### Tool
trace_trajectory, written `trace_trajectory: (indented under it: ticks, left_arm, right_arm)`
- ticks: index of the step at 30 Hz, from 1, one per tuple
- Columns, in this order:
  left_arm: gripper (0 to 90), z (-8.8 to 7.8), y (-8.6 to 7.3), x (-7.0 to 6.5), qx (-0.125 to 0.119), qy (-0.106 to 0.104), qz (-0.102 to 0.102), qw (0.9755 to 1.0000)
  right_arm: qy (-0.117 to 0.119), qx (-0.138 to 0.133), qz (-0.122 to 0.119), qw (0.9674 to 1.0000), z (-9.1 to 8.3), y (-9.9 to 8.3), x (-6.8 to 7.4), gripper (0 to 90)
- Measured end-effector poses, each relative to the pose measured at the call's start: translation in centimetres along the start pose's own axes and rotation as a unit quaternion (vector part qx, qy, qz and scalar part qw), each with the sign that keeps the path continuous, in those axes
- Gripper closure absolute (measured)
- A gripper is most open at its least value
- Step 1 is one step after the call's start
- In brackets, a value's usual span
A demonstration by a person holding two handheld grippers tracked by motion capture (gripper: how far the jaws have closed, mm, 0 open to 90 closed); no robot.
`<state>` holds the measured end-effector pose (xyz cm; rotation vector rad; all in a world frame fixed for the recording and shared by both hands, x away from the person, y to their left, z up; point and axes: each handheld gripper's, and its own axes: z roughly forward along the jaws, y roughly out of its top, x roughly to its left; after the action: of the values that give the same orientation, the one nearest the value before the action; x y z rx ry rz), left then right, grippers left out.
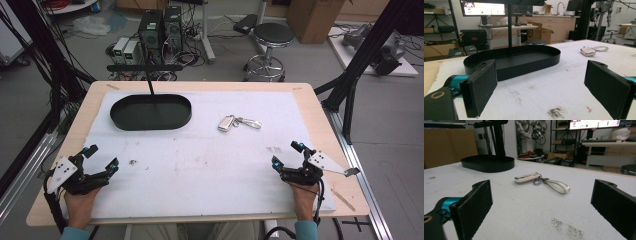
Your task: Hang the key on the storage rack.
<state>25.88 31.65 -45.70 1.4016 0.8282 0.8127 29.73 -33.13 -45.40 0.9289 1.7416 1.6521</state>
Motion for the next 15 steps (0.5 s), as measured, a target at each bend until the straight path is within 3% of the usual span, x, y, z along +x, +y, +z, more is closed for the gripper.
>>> trace_trajectory:
  ticks: [6,15]
  left_arm:
    - [11.6,0.0,0.0,0.0,0.000,-0.001,0.001,1.0000]
    - [11.6,0.0,0.0,0.0,0.001,-0.001,-0.001,1.0000]
  right_arm:
    - [0.001,0.020,-0.010,0.9997,0.4,1.4,-0.6,3.1]
    - [0.033,0.069,-0.030,0.9966,2.8,5.7,-2.5,3.1]
